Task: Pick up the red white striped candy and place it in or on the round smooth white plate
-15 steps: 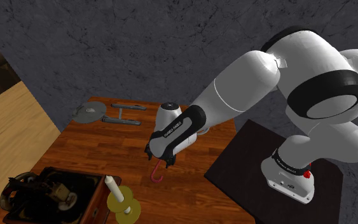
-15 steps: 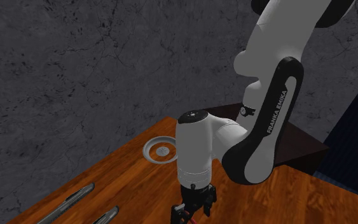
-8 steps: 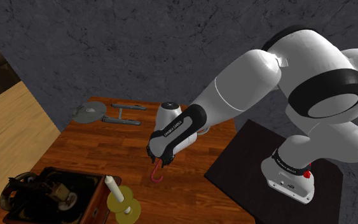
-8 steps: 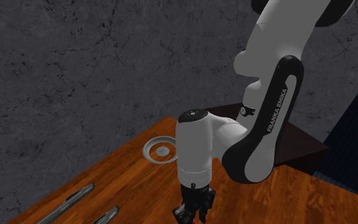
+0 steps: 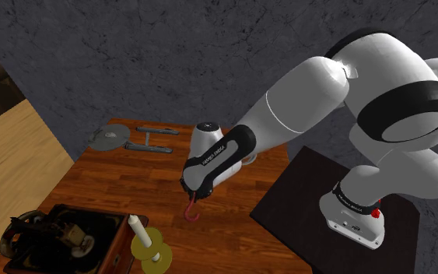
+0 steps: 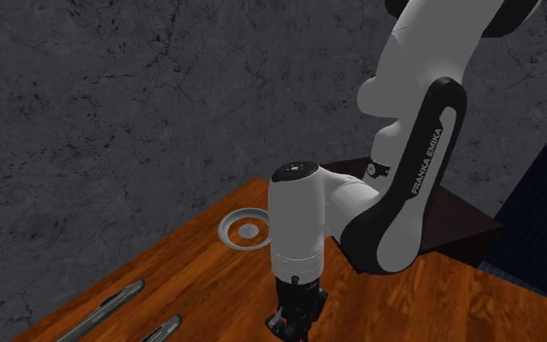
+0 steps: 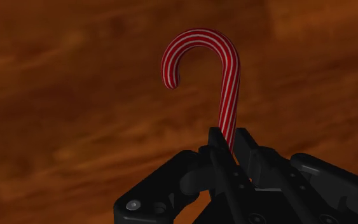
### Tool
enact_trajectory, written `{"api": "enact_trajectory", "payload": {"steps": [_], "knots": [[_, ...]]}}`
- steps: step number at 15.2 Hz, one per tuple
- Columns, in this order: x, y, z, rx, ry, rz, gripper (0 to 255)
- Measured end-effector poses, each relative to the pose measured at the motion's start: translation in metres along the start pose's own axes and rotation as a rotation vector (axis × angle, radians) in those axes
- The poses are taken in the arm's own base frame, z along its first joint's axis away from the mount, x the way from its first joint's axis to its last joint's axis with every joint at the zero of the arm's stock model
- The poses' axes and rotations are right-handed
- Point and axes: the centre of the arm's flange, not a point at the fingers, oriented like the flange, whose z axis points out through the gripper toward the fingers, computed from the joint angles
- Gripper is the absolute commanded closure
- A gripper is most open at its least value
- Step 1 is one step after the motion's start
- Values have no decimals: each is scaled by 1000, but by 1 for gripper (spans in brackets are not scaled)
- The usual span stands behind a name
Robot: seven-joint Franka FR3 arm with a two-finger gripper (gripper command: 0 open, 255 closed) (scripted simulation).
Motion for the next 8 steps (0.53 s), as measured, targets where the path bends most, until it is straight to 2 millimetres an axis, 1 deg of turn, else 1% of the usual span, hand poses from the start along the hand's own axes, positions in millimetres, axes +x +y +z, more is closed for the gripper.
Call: {"api": "enact_trajectory", "payload": {"steps": [8], "knots": [[-7,-3,-39,0,1,0,255]]}}
